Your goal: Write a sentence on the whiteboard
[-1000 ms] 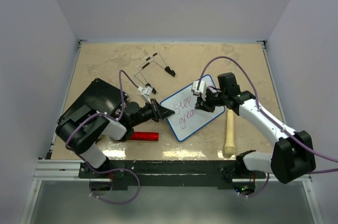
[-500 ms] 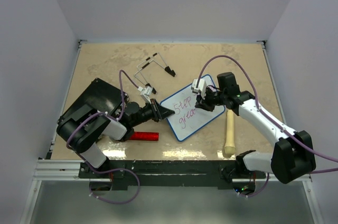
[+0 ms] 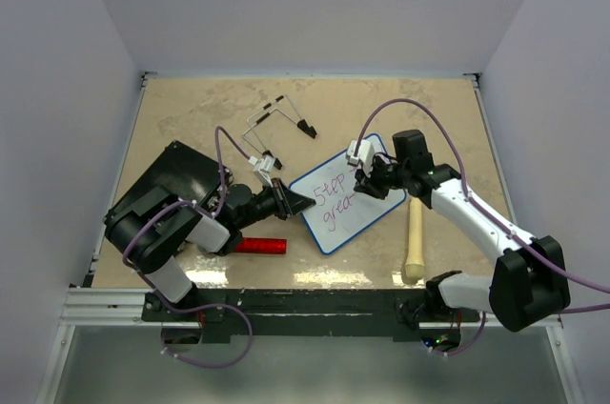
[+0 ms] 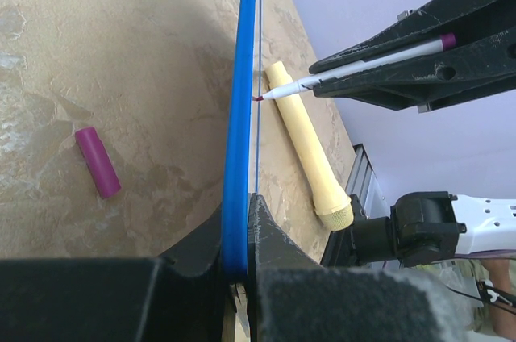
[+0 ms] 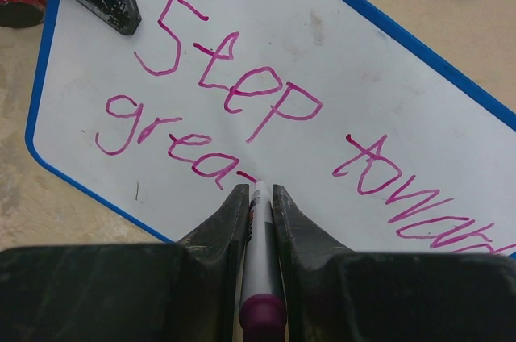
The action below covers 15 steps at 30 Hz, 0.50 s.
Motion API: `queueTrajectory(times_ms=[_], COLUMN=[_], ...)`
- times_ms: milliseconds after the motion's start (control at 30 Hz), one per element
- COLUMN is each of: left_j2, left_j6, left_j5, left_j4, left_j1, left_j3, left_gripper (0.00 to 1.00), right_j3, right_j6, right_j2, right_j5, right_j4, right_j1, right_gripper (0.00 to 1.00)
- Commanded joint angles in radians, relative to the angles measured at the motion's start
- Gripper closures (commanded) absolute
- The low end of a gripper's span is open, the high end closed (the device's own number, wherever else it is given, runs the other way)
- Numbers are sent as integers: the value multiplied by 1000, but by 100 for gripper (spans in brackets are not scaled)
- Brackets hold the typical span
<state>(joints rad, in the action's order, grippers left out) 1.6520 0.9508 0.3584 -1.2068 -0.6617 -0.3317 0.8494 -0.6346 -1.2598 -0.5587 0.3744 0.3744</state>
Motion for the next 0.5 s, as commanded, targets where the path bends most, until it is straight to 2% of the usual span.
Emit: queueTrajectory(times_ms=[0, 467], left_j2=[8, 12], left_j6=[-37, -38], left_j5=[28, 30], left_j4=[-62, -65], left_j1=[-9, -9], left_j3=[-6, -6], left_gripper=[100, 100], right_j3=[48, 46], right_j6=[-37, 3], right_j2=[31, 5], right_j5=[-66, -38], right_j4=[-19, -60], right_j1=[0, 1], right_gripper=[100, 100])
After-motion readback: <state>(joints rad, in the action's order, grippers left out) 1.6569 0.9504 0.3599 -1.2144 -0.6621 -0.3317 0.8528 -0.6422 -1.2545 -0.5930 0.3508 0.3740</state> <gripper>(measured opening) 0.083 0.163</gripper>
